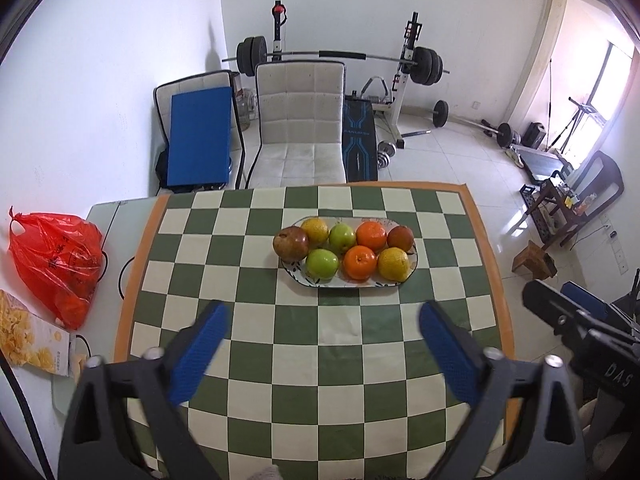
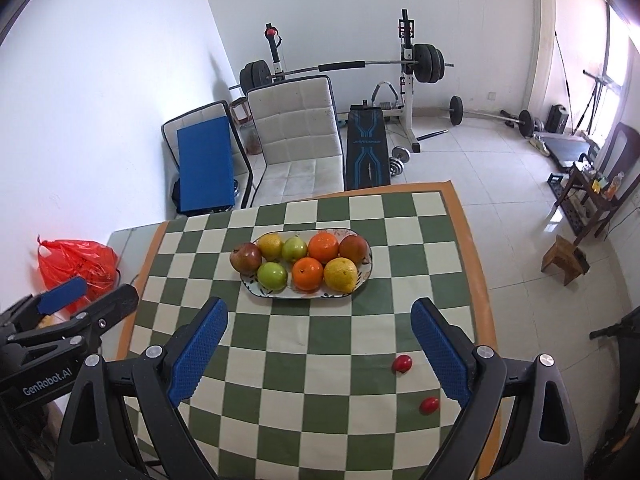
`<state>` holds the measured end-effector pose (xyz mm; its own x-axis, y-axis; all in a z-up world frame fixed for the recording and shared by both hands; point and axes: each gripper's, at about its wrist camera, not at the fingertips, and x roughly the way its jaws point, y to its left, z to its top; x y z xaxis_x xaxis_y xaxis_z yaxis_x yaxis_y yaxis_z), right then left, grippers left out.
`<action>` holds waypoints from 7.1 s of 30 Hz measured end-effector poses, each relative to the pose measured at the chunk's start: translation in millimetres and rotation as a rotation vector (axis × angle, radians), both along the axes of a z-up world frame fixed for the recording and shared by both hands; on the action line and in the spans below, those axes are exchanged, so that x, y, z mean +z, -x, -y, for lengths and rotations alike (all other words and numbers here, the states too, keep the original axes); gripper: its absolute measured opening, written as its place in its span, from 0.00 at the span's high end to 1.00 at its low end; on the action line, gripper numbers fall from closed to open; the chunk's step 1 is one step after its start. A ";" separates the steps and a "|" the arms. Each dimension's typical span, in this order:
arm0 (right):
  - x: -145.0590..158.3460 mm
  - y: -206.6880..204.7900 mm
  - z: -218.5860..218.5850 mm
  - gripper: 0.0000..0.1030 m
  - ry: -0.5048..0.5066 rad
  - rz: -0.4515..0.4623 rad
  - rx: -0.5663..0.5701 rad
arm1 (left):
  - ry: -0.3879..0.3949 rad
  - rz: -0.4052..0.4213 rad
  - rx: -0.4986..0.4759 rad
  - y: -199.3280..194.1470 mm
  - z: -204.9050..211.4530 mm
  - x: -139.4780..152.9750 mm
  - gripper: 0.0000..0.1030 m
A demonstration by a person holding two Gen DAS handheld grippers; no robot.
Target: Organize fruits
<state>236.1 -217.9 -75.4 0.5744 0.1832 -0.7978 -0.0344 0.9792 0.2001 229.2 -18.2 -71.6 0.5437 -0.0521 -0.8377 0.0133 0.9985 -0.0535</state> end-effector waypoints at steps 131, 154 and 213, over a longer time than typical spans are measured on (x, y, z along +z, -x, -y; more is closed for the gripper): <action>-174.4 -122.0 -6.1 0.06 0.125 -0.198 0.018 | -0.060 -0.196 0.114 -76.5 -20.4 -111.8 0.12; 6.5 45.0 1.3 0.03 0.116 0.054 -0.010 | -0.038 0.075 0.049 72.0 -9.2 32.6 0.12; -13.7 5.8 7.0 0.02 0.173 0.069 -0.034 | -0.074 0.065 0.083 19.5 -2.2 -2.6 0.03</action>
